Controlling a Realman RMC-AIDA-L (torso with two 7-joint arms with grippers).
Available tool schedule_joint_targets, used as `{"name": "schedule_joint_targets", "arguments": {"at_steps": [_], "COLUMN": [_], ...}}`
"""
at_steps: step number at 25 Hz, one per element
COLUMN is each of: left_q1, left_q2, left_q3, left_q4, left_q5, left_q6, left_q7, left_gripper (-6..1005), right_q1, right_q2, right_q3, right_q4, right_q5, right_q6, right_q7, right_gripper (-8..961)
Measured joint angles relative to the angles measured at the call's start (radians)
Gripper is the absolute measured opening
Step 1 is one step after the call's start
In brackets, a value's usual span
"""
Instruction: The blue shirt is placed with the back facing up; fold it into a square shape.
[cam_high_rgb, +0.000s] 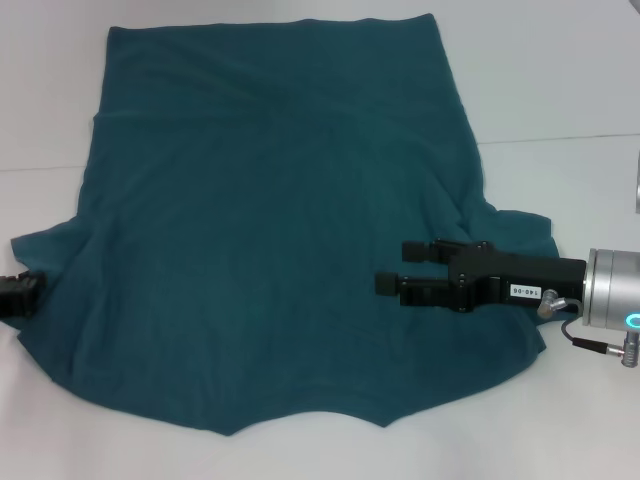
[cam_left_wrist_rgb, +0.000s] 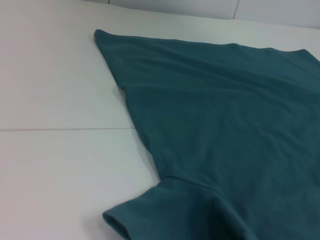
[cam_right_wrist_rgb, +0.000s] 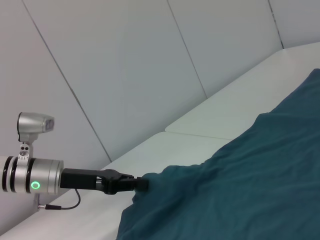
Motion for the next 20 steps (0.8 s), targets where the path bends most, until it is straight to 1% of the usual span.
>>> {"name": "schedule_joint_targets", "arguments": {"at_steps": [6, 16, 20], "left_q1": [-0.001, 0.008, 0.007], "left_q2": [0.0, 0.018, 0.02], "left_q3": [0.009, 0.001, 0.003], "left_q4": [0.008, 0.079, 0.119], "left_q5": [0.0, 0.0, 0.027], "left_q6": [0.0, -0.009, -0.02], "left_q7": [0.0, -0.008, -0.031], "left_gripper": [32, 32, 31], "right_q1": [0.0, 0.0, 0.002], "right_q2": [0.001, 0.002, 0.003], "right_q3": [0.0, 0.0, 0.0], "right_q4": [0.003, 0.047, 0.062], "right_q5": [0.0, 0.026, 0.03], "right_q6": [0.0, 0.02, 0.032], "right_q7": [0.0, -0.005, -0.01], "right_gripper": [915, 915, 915]}}
